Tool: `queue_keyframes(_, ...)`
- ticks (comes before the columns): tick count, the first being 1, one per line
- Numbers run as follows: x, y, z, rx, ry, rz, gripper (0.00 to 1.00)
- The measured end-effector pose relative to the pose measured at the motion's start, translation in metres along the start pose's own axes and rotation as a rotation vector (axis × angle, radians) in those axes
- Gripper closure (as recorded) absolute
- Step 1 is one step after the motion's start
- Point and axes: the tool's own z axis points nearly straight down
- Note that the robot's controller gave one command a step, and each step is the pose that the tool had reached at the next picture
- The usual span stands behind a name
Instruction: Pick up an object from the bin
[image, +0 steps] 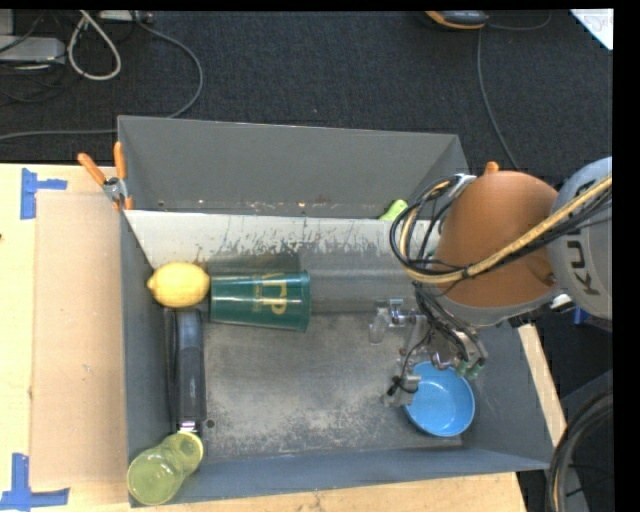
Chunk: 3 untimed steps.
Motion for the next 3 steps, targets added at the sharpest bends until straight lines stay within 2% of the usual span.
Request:
queue_keyframes(1, 0.000, 0.000, 0.000, 0.000, 0.000, 0.000, 0.00)
queue_keyframes(2, 0.003, 0.003, -0.040, 0.000, -0.003, -0.264, 0.00)
queue_keyframes(3, 0.042, -0.061, 0.063, -0.001, 0.009, -0.135, 0.00)
